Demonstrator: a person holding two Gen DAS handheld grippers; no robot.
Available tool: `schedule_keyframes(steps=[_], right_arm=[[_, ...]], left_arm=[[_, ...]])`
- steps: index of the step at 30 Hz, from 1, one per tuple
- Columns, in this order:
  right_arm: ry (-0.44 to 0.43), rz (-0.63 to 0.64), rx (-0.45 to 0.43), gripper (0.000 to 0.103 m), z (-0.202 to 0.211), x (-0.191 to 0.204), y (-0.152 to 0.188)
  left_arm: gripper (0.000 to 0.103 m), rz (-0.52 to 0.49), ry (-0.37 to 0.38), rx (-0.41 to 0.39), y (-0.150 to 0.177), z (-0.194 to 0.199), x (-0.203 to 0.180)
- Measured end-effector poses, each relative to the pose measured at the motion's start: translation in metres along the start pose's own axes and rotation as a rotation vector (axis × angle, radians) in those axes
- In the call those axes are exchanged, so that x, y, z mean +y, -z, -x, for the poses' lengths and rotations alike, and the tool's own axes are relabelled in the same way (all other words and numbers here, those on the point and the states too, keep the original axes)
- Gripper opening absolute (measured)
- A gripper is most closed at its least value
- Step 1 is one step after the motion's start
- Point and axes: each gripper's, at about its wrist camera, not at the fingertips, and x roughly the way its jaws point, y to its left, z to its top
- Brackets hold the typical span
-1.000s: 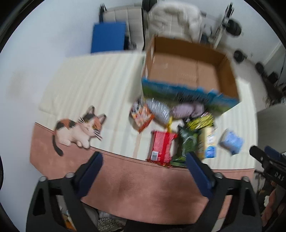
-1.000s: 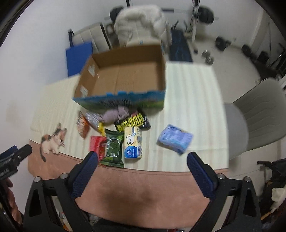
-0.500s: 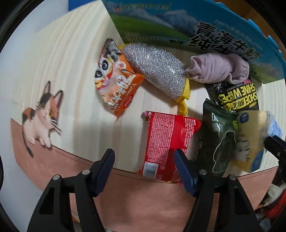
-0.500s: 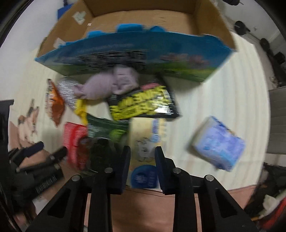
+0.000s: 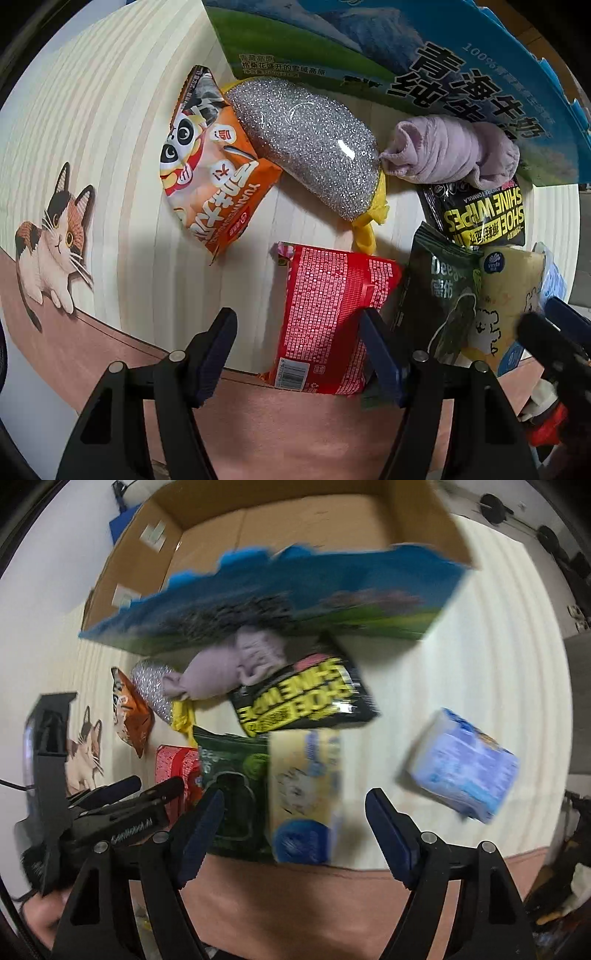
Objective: Organize soft objects
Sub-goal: 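Grasp the red snack bag with the left gripper while the right grasps the tissue pack, then carry the red bag into the box with the left gripper while the right drops the tissue pack there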
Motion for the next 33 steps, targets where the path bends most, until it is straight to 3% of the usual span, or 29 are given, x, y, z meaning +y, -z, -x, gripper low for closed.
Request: schedule_keyframes(steps=[1,2,3,8,13,17,19,20,21,23,27,33], right_arm=[[0.03,0.007,0.005,0.071,-0.007,0.002,0.001],[0.071,0.009,0.013,0.051,-0.011,0.0,0.001],[0.087,0.008,0.019,0.047,-0.015,0.0,0.003],[0.072,-0.036,0.057,0.048,-0.021,-0.024,0.009],[0.048,-0.045,0.092,0.048,-0.031,-0.023,0.008],[0.027,-0.043,0.113,0.049,-0.036,-0.022,0.01],[0.026,-0.046,0.126,0.049,-0.038,-0.026,0.01],[0.024,-0.052,0.128,0.049,-0.043,-0.023,0.01],[0.024,-0.05,0.129,0.049,-0.046,-0.02,0.01],[0.023,-0.06,0.131,0.045,-0.047,-0.018,0.012],[-0.004,-0.067,0.104,0.044,-0.036,-0.024,0.023],[-0.093,-0.036,0.041,0.044,0.014,-0.019,0.04]], left_arm=[[0.067,-0.004,0.001,0.003,0.0,0.0,0.002],[0.067,-0.005,0.002,0.006,-0.001,-0.001,0.003],[0.067,-0.006,0.005,0.009,0.0,0.0,0.004],[0.067,-0.013,0.025,0.014,0.011,0.001,0.005],[0.068,-0.001,0.098,0.063,0.007,-0.007,0.004],[0.068,-0.032,0.098,0.087,0.009,-0.017,-0.001],[0.067,-0.067,0.056,0.099,0.017,-0.026,-0.012],[0.057,-0.073,0.048,0.097,0.021,-0.03,-0.015],[0.049,-0.072,0.037,0.076,0.024,-0.029,-0.016],[0.045,-0.061,0.043,0.05,0.031,-0.024,-0.017],[0.043,-0.01,0.054,0.008,0.042,-0.005,-0.013],[0.043,0.052,0.073,-0.105,0.072,0.065,-0.012]])
